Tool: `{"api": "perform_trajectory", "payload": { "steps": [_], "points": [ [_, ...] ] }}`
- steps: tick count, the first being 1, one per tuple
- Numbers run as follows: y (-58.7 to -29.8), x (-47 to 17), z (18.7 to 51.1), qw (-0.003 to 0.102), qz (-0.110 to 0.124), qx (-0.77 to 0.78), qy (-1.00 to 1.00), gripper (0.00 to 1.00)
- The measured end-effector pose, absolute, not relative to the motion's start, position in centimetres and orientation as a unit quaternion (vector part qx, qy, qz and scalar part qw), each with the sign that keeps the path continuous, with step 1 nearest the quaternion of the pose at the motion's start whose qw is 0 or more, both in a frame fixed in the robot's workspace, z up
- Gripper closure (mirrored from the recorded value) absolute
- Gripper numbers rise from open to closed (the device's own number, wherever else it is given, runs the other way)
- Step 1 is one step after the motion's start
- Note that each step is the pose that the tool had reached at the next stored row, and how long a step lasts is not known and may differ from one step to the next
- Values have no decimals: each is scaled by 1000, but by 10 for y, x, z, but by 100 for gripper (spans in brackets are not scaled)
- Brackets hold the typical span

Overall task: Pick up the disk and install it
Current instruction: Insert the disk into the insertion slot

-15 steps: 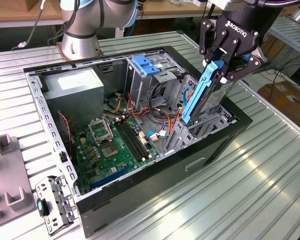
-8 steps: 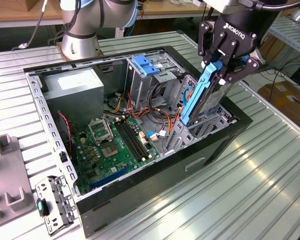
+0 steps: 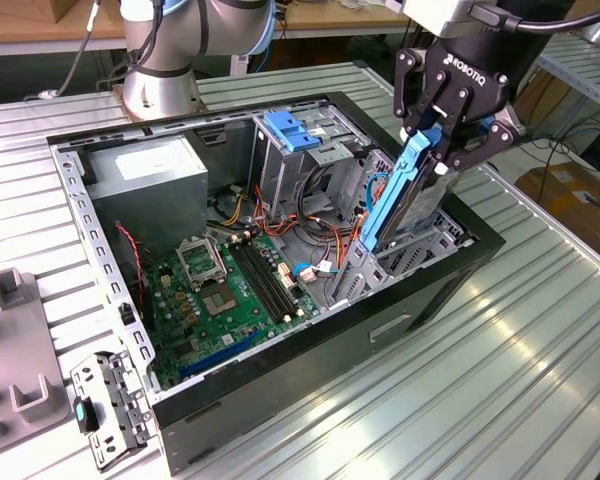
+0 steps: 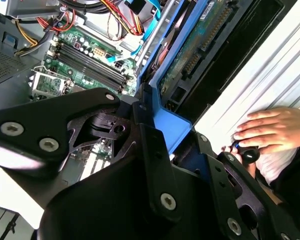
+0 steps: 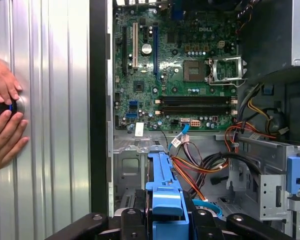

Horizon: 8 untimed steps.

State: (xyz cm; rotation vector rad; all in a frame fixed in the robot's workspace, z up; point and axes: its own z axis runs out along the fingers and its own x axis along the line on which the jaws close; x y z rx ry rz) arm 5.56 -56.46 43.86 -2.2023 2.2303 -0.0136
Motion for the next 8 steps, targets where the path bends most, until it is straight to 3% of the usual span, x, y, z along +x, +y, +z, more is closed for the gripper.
{"api": "perform_trajectory", "payload": {
  "steps": [8],
  "points": [
    [-566, 56, 431, 4, -4, -702, 712, 63]
  ]
}}
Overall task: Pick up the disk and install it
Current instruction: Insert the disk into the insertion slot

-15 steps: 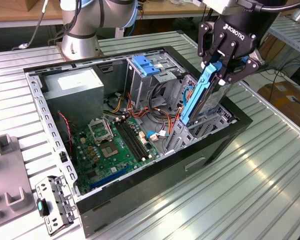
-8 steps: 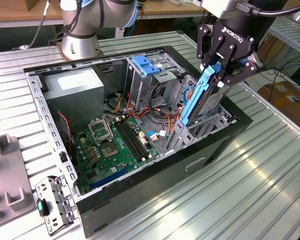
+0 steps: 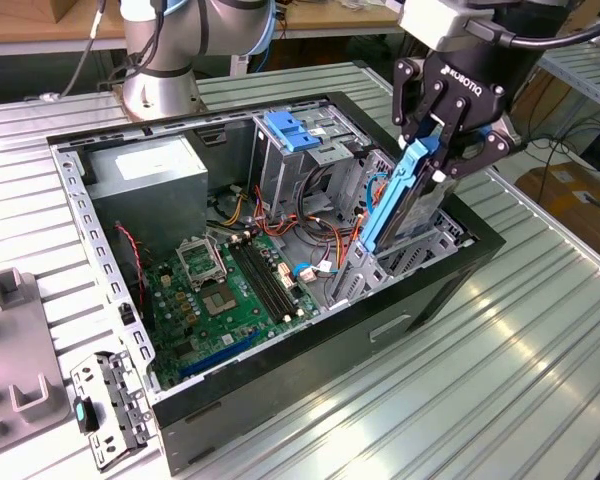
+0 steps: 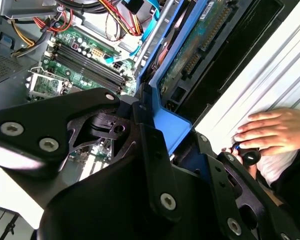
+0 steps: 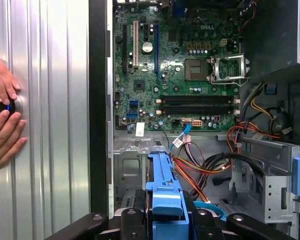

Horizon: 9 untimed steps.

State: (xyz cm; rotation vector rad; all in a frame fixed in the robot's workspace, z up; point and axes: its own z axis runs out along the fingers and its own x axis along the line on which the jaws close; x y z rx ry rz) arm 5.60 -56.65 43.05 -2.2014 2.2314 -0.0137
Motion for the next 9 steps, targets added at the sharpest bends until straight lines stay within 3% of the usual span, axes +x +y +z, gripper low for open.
{"api": "perform_trajectory", "payload": {
  "steps": [9],
  "points": [
    [-567, 56, 410, 4, -4, -702, 712, 63]
  ]
}}
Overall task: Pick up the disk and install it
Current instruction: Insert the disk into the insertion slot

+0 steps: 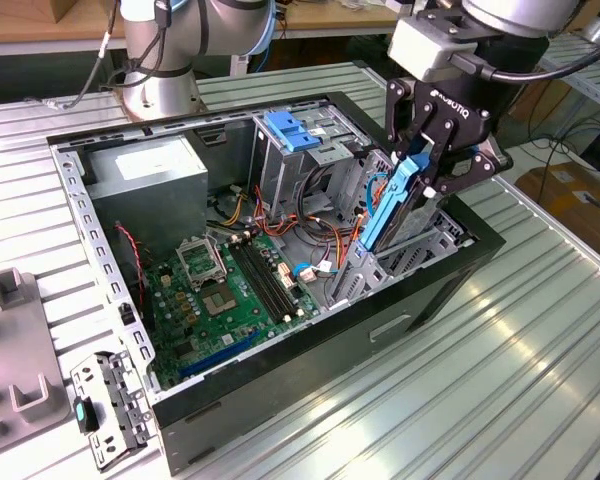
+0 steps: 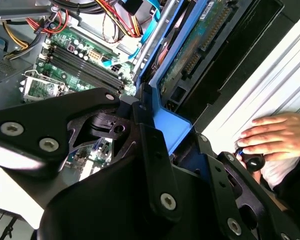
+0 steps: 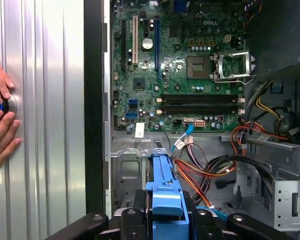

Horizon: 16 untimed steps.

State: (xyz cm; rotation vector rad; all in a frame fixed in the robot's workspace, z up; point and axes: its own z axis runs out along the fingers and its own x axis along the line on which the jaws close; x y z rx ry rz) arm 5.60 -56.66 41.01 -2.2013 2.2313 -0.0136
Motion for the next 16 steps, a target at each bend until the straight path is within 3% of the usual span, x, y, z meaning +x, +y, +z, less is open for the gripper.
{"api": "perform_trajectory", "payload": {
  "steps": [16],
  "points": [
    [-567, 56, 377, 4, -4, -702, 712, 63]
  ]
}}
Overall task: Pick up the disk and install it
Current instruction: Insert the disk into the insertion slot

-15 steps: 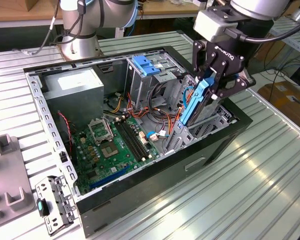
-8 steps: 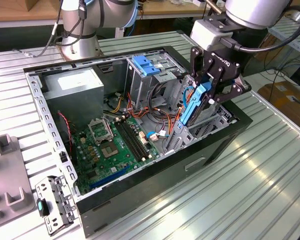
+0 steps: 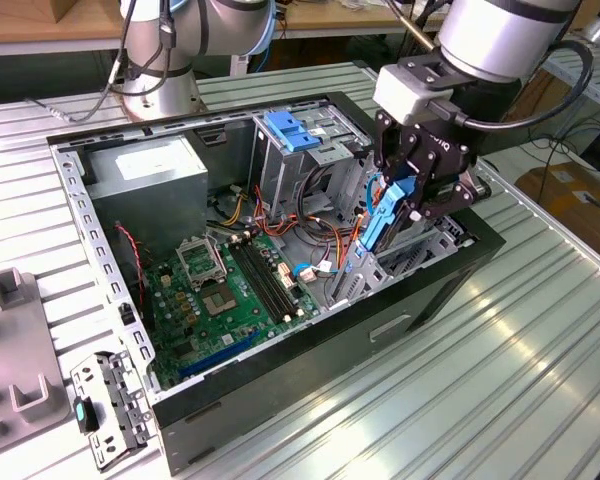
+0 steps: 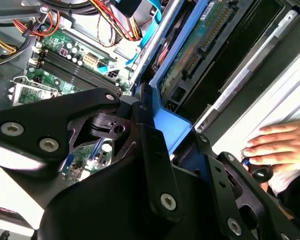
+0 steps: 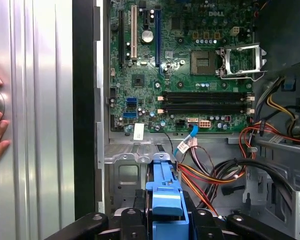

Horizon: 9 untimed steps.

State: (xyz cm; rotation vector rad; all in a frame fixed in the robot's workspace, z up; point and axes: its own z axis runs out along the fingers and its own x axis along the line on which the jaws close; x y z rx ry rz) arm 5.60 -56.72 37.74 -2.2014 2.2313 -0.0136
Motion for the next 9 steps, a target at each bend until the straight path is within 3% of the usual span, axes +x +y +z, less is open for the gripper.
{"api": "perform_trajectory", "payload": {
  "steps": [9],
  "points": [
    [-568, 56, 365, 3, -4, -702, 712, 63]
  ]
}}
